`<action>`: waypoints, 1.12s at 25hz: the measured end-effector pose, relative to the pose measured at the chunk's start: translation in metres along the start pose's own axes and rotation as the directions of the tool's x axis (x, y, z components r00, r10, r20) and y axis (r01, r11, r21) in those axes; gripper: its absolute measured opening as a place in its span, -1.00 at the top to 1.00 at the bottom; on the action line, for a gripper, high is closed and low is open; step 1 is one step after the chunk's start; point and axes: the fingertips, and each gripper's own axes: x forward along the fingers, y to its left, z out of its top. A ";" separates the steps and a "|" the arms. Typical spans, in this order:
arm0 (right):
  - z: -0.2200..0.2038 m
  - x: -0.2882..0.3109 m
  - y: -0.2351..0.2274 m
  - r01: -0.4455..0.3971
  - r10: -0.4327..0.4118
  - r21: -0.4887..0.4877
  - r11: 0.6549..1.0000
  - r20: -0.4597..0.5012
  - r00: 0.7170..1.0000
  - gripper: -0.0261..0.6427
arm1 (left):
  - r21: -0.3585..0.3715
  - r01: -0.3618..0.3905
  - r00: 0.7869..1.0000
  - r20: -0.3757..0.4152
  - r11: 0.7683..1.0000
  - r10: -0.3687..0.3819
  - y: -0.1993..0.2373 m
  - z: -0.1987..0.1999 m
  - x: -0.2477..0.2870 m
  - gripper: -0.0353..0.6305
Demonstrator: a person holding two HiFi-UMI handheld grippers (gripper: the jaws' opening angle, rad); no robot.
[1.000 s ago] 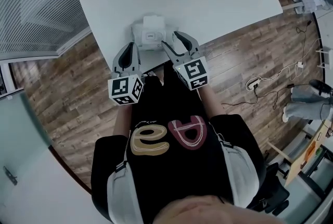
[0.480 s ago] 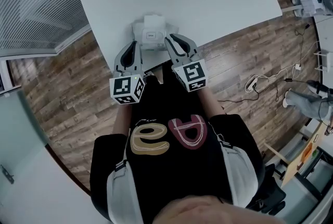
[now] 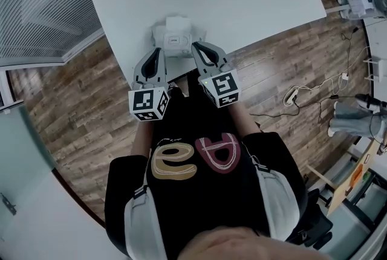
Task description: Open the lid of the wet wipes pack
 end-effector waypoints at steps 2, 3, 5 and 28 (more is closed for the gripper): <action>0.001 -0.001 0.000 -0.003 0.003 0.020 1.000 0.012 1.000 0.88 | 0.004 0.005 1.000 0.001 1.000 -0.005 -0.001 0.001 0.000 0.84; 0.002 -0.003 0.001 -0.008 0.007 0.027 1.000 0.018 1.000 0.89 | 0.006 0.008 1.000 0.001 1.000 -0.008 -0.002 0.001 0.000 0.84; 0.001 -0.005 0.001 -0.009 0.008 0.031 0.999 0.024 1.000 0.89 | 0.009 0.014 1.000 0.000 1.000 -0.014 -0.004 0.000 -0.001 0.84; -0.010 -0.015 0.013 0.015 -0.015 -0.016 1.000 0.023 1.000 0.89 | 0.055 0.036 0.999 -0.020 0.998 -0.035 -0.013 -0.010 -0.014 0.84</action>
